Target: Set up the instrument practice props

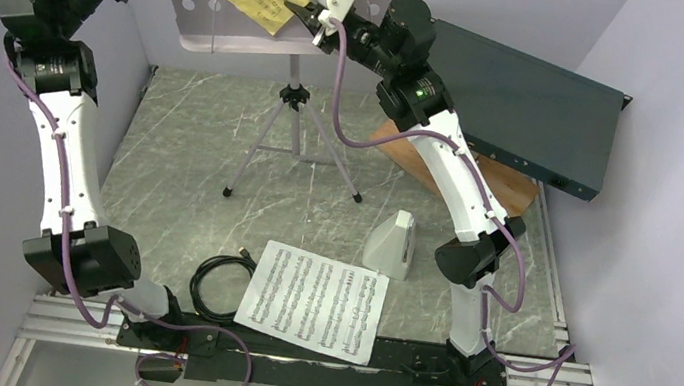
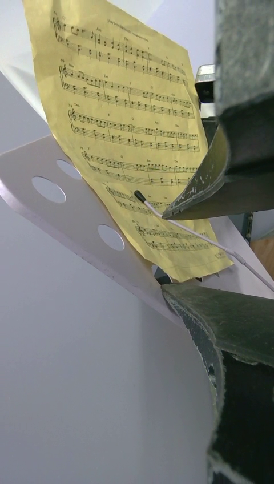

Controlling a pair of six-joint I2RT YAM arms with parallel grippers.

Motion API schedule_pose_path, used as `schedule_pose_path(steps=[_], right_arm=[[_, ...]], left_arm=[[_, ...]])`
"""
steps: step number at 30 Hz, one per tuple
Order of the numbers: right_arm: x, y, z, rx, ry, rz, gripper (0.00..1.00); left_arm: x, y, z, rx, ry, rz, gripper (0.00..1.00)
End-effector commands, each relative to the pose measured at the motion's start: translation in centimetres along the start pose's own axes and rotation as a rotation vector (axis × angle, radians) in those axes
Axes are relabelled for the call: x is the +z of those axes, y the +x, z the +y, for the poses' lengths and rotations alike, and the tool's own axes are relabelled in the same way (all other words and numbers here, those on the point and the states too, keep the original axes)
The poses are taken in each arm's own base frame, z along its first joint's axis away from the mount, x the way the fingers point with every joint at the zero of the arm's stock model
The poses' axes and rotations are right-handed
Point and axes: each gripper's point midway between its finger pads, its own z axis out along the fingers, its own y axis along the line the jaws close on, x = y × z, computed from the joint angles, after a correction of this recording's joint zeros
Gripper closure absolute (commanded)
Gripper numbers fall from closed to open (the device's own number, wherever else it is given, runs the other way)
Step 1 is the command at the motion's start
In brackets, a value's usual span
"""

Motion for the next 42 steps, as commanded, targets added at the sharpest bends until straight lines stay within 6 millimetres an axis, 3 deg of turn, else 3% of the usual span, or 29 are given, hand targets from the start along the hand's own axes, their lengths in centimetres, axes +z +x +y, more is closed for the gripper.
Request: schedule_pose_path(steps=[1, 9, 11, 14, 16, 20, 22, 25, 28, 32, 37, 42], right_arm=[[-1.2, -4.2, -1.4, -0.039, 0.025, -0.083, 1.0], [-1.1, -4.4, -1.4, -0.033, 0.017, -0.094, 1.0], [-1.2, -4.5, -1.4, -0.031, 0.021, -0.096, 1.0], [-1.2, -4.6, -1.6, -0.015, 0.035, -0.097, 1.0], [-1.4, -4.5, -2.0, 0.007, 0.066, -0.088, 0.99], [-2.8, -5.2, -3.1, 0.111, 0.168, -0.086, 0.75], [-3.9, -5.7, -4.6, 0.214, 0.277, -0.088, 0.59], [-5.6, -4.6, -6.1, 0.434, 0.444, -0.03, 0.4], [-6.1, -3.8, -4.4, 0.639, 0.444, -0.026, 0.38], [-5.7, -5.4, -0.7, 0.809, 0.345, -0.115, 0.39], [-2.6, -7.3, 3.2, 0.828, 0.255, -0.155, 0.38], [0.5, -7.3, 4.8, 0.843, 0.223, -0.166, 0.35]], left_arm=[[0.8, -0.6, -1.8, 0.053, 0.092, -0.02, 0.51], [1.5, -0.4, -2.0, 0.103, 0.119, -0.031, 0.6], [1.6, -0.4, -1.8, 0.125, 0.112, -0.044, 0.71], [1.5, -0.5, -1.0, 0.161, 0.068, -0.084, 0.97], [1.0, -0.4, -0.5, 0.177, 0.045, -0.111, 1.0], [0.1, -0.1, 0.9, 0.193, -0.003, -0.16, 1.0], [-0.2, 0.1, 1.3, 0.185, -0.013, -0.172, 1.0], [-0.6, 0.6, 1.9, 0.174, -0.014, -0.183, 1.0], [-0.7, 1.0, 2.0, 0.153, -0.002, -0.184, 1.0], [-1.1, 1.5, 1.8, 0.15, 0.002, -0.176, 1.0], [-1.6, 1.9, 1.9, 0.128, 0.014, -0.194, 1.0], [-2.1, 2.3, 2.3, 0.126, 0.003, -0.198, 1.0]])
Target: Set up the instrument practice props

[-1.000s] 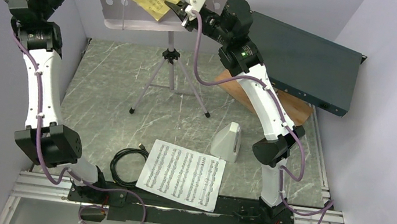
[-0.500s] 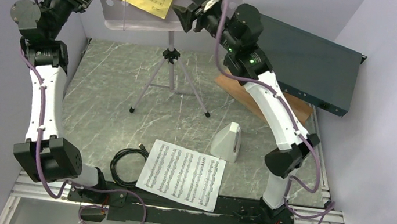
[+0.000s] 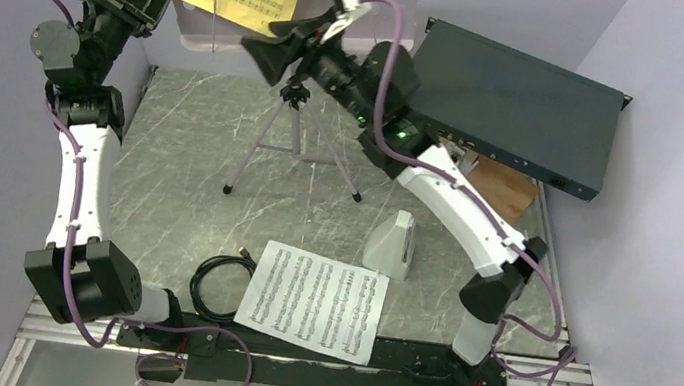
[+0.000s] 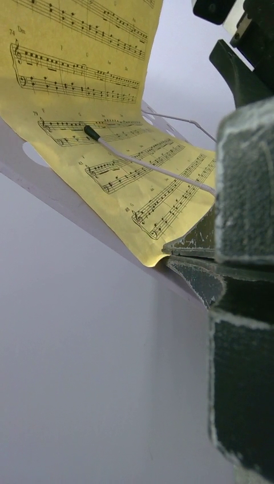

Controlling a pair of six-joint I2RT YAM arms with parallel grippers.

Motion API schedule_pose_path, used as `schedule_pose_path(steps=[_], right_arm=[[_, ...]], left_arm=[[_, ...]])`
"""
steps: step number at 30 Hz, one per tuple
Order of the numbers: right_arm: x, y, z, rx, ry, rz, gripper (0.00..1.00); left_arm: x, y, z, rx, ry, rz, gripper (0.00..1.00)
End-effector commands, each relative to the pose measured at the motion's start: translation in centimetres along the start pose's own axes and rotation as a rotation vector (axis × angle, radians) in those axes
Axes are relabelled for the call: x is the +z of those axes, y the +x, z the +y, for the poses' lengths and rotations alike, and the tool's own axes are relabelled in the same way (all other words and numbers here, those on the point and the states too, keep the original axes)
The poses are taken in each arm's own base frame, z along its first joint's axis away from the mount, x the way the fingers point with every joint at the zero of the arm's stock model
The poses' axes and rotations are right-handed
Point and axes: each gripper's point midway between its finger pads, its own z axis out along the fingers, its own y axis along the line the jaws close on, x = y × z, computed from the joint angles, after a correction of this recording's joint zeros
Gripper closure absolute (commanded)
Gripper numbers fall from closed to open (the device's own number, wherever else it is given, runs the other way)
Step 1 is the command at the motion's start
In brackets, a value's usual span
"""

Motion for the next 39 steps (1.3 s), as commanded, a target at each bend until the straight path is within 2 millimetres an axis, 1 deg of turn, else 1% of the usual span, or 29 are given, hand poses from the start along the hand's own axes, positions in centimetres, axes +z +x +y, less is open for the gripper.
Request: schedule_pose_path(steps=[1, 4, 9, 12, 13, 16, 17, 19, 23, 26, 27, 29, 33, 39], right_arm=[[2.3, -0.8, 1.0, 0.048, -0.021, -0.07, 0.34], [3.5, 0.2, 0.5, 0.068, -0.017, -0.076, 0.33], [5.1, 1.2, -0.2, 0.071, -0.01, -0.097, 0.33], [5.8, 1.5, -0.1, 0.061, -0.031, -0.108, 0.39], [6.0, 1.2, 0.1, 0.057, -0.045, -0.118, 0.42], [6.3, 1.2, 0.2, 0.05, -0.059, -0.134, 0.51], [6.3, 1.3, 0.1, 0.05, -0.057, -0.139, 0.52], [6.5, 1.3, 0.1, 0.035, -0.06, -0.145, 0.52], [6.8, 1.5, -0.3, 0.007, -0.052, -0.144, 0.47], [7.1, 1.5, -0.4, -0.025, -0.054, -0.15, 0.47], [7.2, 1.1, -0.3, -0.04, -0.055, -0.159, 0.47], [7.5, 1.2, -0.4, -0.059, -0.059, -0.162, 0.48], [7.8, 1.5, -0.4, -0.093, -0.074, -0.17, 0.51], [8.5, 2.3, -0.4, -0.125, -0.101, -0.177, 0.51]], left_arm=[[-0.6, -1.2, -2.4, 0.039, 0.055, -0.056, 1.0], [-0.8, -1.1, -2.3, 0.033, 0.053, -0.061, 1.0], [-1.1, -0.7, -1.8, 0.03, 0.034, -0.058, 1.0], [-1.2, -0.5, -1.7, 0.035, 0.031, -0.055, 1.0], [-1.3, -0.4, -1.7, 0.039, 0.026, -0.051, 1.0], [-1.6, -0.2, -1.6, 0.067, 0.009, -0.038, 1.0], [-1.7, -0.1, -1.5, 0.075, 0.001, -0.031, 1.0], [-1.8, 0.1, -1.4, 0.085, -0.007, -0.022, 1.0], [-2.2, 0.7, -0.7, 0.097, -0.037, 0.001, 1.0], [-2.5, 1.2, -0.1, 0.093, -0.05, 0.004, 1.0], [-2.6, 1.3, 0.0, 0.093, -0.052, 0.004, 1.0], [-2.7, 1.5, 0.1, 0.09, -0.05, 0.005, 1.0], [-2.8, 1.7, 0.1, 0.09, -0.039, 0.011, 1.0], [-3.2, 2.1, 0.0, 0.107, -0.027, 0.017, 1.0]])
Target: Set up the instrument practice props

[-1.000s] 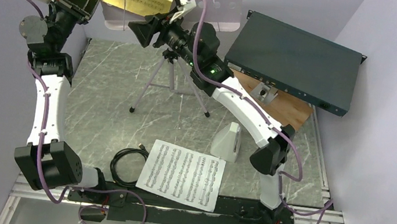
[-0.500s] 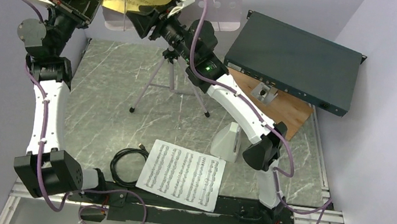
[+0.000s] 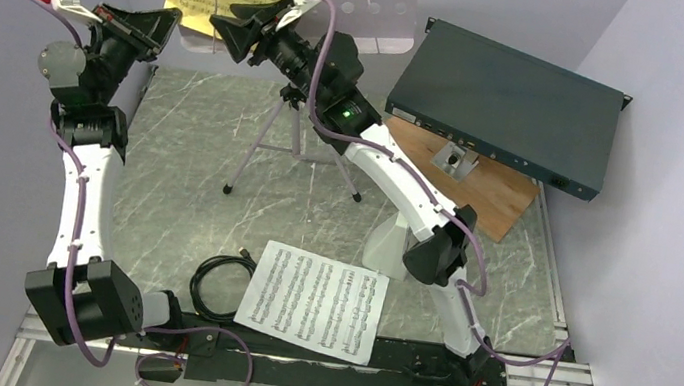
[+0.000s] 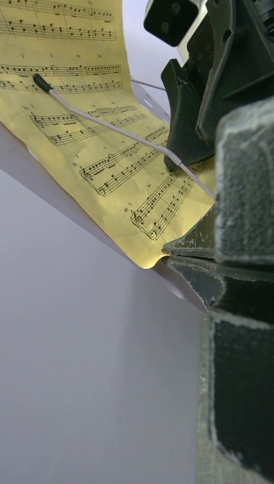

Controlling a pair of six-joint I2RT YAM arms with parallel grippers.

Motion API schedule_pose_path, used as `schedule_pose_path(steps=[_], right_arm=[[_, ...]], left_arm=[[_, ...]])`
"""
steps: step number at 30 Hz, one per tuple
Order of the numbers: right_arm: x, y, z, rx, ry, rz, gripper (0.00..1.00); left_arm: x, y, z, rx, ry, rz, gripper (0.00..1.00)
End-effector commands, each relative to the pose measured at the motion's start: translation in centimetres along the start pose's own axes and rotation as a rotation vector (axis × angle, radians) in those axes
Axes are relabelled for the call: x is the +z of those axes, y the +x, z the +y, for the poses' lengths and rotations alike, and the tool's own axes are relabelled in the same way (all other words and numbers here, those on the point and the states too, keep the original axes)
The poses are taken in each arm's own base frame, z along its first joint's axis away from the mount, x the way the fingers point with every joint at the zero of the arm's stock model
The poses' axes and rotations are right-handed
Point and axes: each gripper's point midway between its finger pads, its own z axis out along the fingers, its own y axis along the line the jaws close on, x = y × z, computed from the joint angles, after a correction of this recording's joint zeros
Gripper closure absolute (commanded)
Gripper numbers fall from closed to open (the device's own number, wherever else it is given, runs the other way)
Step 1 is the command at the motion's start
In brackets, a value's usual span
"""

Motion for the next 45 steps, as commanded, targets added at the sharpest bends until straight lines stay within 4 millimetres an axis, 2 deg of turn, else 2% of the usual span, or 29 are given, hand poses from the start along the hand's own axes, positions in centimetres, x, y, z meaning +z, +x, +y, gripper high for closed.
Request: schedule_pose_path(steps=[1, 7, 11, 15, 21, 24, 26, 28, 29, 36, 38, 40, 45], right_arm=[[0.6, -2.8, 1.0, -0.065, -0.059, -0.092, 0.5], [0.9, -2.2, 1.6, -0.107, -0.108, -0.108, 0.54], [1.1, -2.5, 1.5, -0.132, -0.109, -0.137, 0.69], [1.2, -2.5, 1.6, -0.15, -0.123, -0.152, 0.78], [1.4, -2.0, 1.6, -0.168, -0.134, -0.159, 0.89], [1.5, -1.9, 1.6, -0.176, -0.138, -0.163, 0.9], [1.4, -2.1, 1.6, -0.176, -0.133, -0.161, 0.83], [1.3, -2.3, 1.5, -0.171, -0.122, -0.156, 0.66], [1.2, -2.4, 1.5, -0.171, -0.116, -0.154, 0.61], [0.3, -4.4, 1.3, -0.179, -0.071, -0.12, 0.49], [-0.5, -6.0, 0.8, -0.157, -0.008, -0.107, 0.48], [-1.5, -6.4, 0.2, -0.129, 0.05, -0.071, 0.47], [-4.2, -6.2, -1.0, -0.057, 0.172, 0.042, 0.41]], left_arm=[[-0.8, -0.3, -1.8, 0.071, 0.06, -0.02, 1.0], [-1.2, 0.2, -1.4, 0.038, 0.075, -0.042, 1.0], [-1.5, 0.3, -1.1, 0.022, 0.081, -0.072, 1.0], [-1.9, 0.2, -0.7, -0.027, 0.096, -0.13, 1.0], [-2.6, 0.0, 0.3, -0.068, 0.108, -0.22, 1.0], [-3.1, -0.4, 0.2, -0.08, 0.129, -0.266, 1.0], [-3.3, -0.5, 0.2, -0.089, 0.135, -0.283, 1.0], [-3.3, -0.5, 0.3, -0.103, 0.137, -0.292, 1.0], [-3.4, -0.5, 0.3, -0.113, 0.141, -0.294, 1.0], [-3.4, -0.5, 0.3, -0.159, 0.166, -0.319, 1.0], [-3.4, -0.3, 0.4, -0.161, 0.159, -0.316, 1.0], [-3.5, 0.0, 0.8, -0.16, 0.138, -0.305, 1.0], [-3.7, 0.6, 1.3, -0.165, 0.125, -0.301, 1.0]])
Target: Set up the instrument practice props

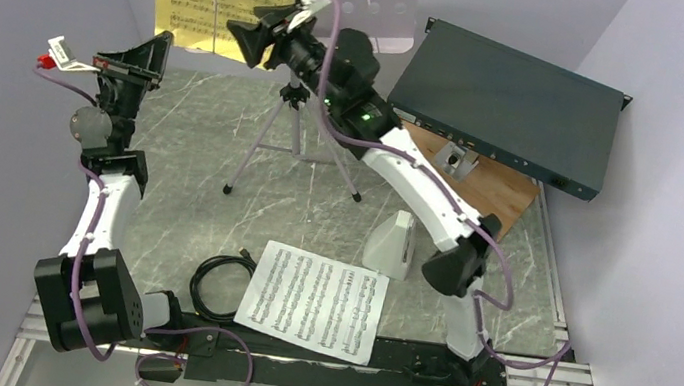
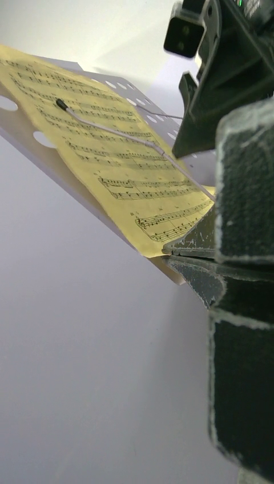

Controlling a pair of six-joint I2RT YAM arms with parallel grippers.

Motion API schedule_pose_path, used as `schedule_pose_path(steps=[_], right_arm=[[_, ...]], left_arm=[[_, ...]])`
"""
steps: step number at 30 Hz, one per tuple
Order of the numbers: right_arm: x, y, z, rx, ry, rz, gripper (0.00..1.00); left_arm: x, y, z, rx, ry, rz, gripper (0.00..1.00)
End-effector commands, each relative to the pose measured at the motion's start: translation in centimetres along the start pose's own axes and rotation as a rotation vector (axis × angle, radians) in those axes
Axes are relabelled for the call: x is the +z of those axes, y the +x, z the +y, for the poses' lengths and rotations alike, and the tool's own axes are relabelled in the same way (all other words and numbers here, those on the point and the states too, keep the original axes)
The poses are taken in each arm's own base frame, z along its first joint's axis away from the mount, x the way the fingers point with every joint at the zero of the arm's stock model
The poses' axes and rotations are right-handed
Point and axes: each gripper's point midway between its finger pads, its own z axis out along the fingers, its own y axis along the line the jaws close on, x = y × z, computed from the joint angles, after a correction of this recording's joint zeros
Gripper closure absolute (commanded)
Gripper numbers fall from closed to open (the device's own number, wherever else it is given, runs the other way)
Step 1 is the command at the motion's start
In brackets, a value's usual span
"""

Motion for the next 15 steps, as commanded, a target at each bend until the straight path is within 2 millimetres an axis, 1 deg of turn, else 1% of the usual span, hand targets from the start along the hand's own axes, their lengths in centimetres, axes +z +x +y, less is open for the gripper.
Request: schedule_pose_path(steps=[1, 4, 6, 7, 10, 11, 14, 15], right_arm=[[-3.6, -5.7, -0.8, 0.071, 0.118, -0.004, 0.41], [-4.9, -5.0, -1.8, 0.134, 0.192, 0.036, 0.39], [-5.5, -5.1, -2.9, 0.179, 0.258, 0.036, 0.38], [-5.6, -5.3, -3.1, 0.195, 0.264, 0.031, 0.39], [-5.3, -5.5, -3.7, 0.222, 0.264, 0.025, 0.4], [-5.0, -4.9, -4.0, 0.23, 0.266, 0.035, 0.4], [-4.5, -5.0, -4.9, 0.267, 0.258, 0.023, 0.41], [-4.4, -5.1, -4.8, 0.275, 0.247, 0.012, 0.41]], left_arm=[[-0.3, -0.5, -1.1, 0.011, 0.035, -0.029, 1.0], [-0.3, -0.2, -1.1, 0.015, 0.027, -0.012, 1.0], [-0.2, -0.2, -1.2, 0.018, 0.031, -0.007, 1.0], [-0.2, -0.2, -1.3, 0.019, 0.031, -0.005, 1.0], [-0.1, -0.1, -1.3, 0.018, 0.031, 0.003, 1.0], [-0.1, -0.1, -1.3, 0.017, 0.031, 0.003, 1.0], [-0.1, 0.0, -1.1, 0.018, 0.028, 0.008, 1.0], [-0.1, 0.0, -1.2, 0.018, 0.029, 0.01, 1.0]])
